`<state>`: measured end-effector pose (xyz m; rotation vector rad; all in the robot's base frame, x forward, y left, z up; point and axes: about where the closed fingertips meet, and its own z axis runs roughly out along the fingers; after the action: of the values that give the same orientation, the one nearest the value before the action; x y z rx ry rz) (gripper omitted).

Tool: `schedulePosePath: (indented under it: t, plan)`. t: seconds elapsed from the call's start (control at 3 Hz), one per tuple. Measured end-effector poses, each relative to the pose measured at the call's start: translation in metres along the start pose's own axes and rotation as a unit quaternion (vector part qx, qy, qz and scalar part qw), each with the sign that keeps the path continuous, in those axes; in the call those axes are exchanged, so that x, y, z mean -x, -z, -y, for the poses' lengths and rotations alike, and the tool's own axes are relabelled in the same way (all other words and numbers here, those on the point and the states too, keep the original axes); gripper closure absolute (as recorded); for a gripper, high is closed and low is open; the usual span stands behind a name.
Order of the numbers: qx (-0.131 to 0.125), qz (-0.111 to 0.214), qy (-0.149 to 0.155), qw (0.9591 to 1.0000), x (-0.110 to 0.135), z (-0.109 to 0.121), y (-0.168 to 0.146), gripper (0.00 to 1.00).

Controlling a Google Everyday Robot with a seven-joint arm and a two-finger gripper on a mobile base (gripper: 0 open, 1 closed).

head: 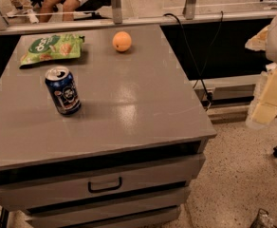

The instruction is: Knock pepsi can over

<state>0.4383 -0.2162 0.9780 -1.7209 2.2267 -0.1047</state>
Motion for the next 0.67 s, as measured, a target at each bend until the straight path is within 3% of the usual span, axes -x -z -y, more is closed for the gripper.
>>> schedulePosePath:
  t: [0.33,0.67]
  plan:
    - [-0.007,0.006,0.006,0.9999,0.008,0.010,0.000,0.00]
    - [-0.003,0.024,0.034,0.9991,0.044,0.039,-0.014,0.00]
